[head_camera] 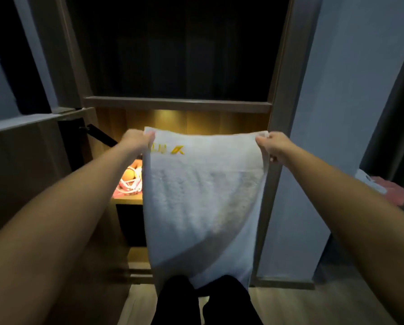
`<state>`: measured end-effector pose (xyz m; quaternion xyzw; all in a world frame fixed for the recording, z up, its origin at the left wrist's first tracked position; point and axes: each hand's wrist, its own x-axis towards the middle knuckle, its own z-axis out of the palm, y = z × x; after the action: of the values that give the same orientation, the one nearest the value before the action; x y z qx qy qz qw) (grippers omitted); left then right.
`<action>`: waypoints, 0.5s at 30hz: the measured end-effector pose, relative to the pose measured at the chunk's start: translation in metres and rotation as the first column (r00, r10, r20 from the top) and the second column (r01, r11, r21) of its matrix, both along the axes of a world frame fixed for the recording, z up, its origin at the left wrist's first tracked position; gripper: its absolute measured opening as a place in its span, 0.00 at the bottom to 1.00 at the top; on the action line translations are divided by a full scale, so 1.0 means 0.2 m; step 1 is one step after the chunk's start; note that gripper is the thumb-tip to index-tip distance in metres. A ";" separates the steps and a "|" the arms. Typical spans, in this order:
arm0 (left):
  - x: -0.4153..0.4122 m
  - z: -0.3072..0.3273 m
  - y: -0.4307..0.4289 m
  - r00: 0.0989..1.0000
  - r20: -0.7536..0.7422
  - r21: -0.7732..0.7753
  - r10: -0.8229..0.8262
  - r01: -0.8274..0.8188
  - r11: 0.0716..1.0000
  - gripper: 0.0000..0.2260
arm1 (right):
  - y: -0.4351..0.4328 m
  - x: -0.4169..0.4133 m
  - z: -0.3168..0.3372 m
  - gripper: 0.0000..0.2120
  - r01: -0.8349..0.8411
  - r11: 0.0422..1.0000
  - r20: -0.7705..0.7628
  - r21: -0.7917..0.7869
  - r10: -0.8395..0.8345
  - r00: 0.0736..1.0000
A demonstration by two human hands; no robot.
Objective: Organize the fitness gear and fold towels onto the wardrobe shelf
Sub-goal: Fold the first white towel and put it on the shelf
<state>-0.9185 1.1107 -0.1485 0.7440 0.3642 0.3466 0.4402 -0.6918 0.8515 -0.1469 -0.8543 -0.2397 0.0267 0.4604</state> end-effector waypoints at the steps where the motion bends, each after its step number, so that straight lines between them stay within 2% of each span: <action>1: 0.02 0.10 0.01 0.996 0.088 0.052 0.017 -0.022 0.998 0.15 | 0.02 0.02 0.11 0.14 0.000 0.997 0.117 0.081 -0.010 0.993; 3: 0.03 0.29 -0.01 0.941 0.337 0.162 0.011 -0.070 0.984 0.11 | 0.03 0.02 0.29 0.09 -0.082 0.924 0.316 0.375 -0.044 0.948; 4: 0.02 0.33 -0.02 0.897 0.441 0.192 -0.019 -0.073 0.979 0.10 | 0.02 0.02 0.34 0.10 -0.151 0.864 0.379 0.480 -0.049 0.924; 5: 0.02 0.34 -0.02 0.882 0.470 0.217 -0.037 -0.075 0.973 0.09 | 0.01 0.03 0.34 0.09 -0.207 0.834 0.408 0.512 -0.024 0.913; 6: 0.01 0.28 -0.01 0.914 0.404 0.212 -0.035 -0.056 0.976 0.08 | 0.00 0.05 0.29 0.06 -0.208 0.871 0.372 0.445 0.032 0.928; 7: 0.00 0.19 0.01 0.971 0.235 0.157 -0.031 -0.006 0.988 0.09 | -0.01 0.07 0.20 0.04 -0.203 0.937 0.246 0.283 0.133 0.960; 8: -0.02 0.07 0.02 0.999 -0.001 0.052 -0.055 0.055 0.997 0.12 | -0.01 0.08 0.09 0.10 -0.213 0.974 0.028 0.081 0.211 0.977; 9: -0.04 -0.04 0.02 0.971 -0.221 -0.055 -0.095 0.085 0.995 0.14 | -0.02 0.08 -0.02 0.15 -0.217 0.971 -0.156 -0.098 0.201 0.967; 10: -0.05 -0.11 0.03 0.931 -0.348 -0.114 -0.112 0.077 0.991 0.17 | -0.01 0.09 -0.09 0.18 -0.198 0.961 -0.229 -0.194 0.152 0.962; 11: -0.05 -0.15 0.04 0.923 -0.372 -0.134 -0.102 0.055 0.989 0.18 | 0.01 0.08 -0.13 0.19 -0.159 0.964 -0.225 -0.214 0.110 0.968; 15: 0.00 -0.10 0.08 0.979 -0.200 -0.138 -0.037 0.009 0.990 0.16 | 0.07 0.09 -0.12 0.22 -0.055 0.993 -0.135 -0.106 0.041 0.990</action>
<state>-0.9180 1.1274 -0.1695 0.7478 0.4210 0.2384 0.4547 -0.6745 0.8654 -0.1717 -0.8686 -0.2273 0.1075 0.4271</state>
